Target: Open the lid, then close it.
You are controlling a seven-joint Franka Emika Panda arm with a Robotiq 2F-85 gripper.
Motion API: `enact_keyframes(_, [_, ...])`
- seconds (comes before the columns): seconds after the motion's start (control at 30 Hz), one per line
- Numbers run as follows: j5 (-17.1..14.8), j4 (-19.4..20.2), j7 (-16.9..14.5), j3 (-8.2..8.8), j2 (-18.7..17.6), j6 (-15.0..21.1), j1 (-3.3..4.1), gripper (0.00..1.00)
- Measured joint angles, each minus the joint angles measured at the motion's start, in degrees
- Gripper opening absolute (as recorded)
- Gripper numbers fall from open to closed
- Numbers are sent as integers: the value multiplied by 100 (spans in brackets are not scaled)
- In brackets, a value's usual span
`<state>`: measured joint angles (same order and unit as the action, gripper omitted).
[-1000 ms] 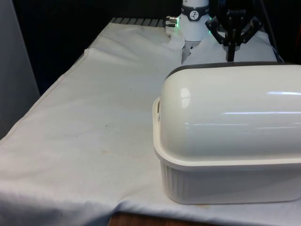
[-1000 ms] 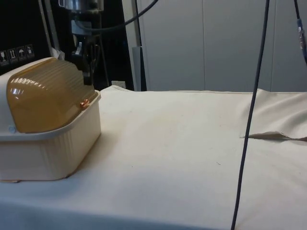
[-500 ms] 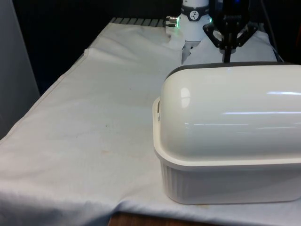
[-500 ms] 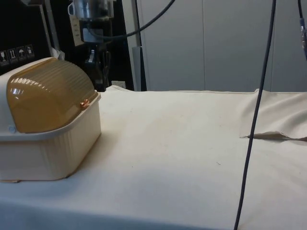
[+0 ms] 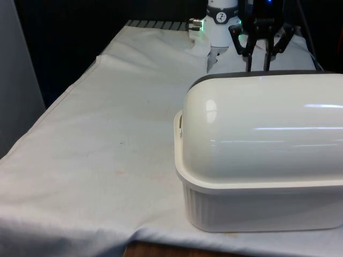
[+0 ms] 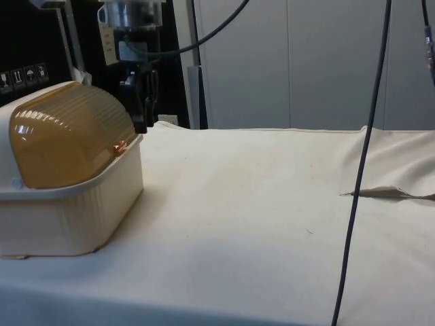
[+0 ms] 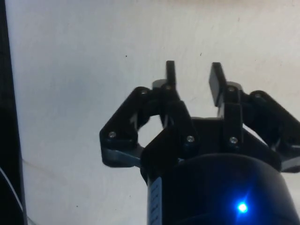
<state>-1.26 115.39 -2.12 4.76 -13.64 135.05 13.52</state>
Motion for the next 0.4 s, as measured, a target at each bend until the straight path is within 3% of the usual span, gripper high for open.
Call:
enact_keyframes(0.1, [0,0,0,0,0,0,0,61])
enact_keyframes(0.13, [0,0,0,0,0,0,0,61])
enact_keyframes(0.33, [0,0,0,0,0,0,0,93])
enact_keyframes(0.4, [0,0,0,0,0,0,0,98])
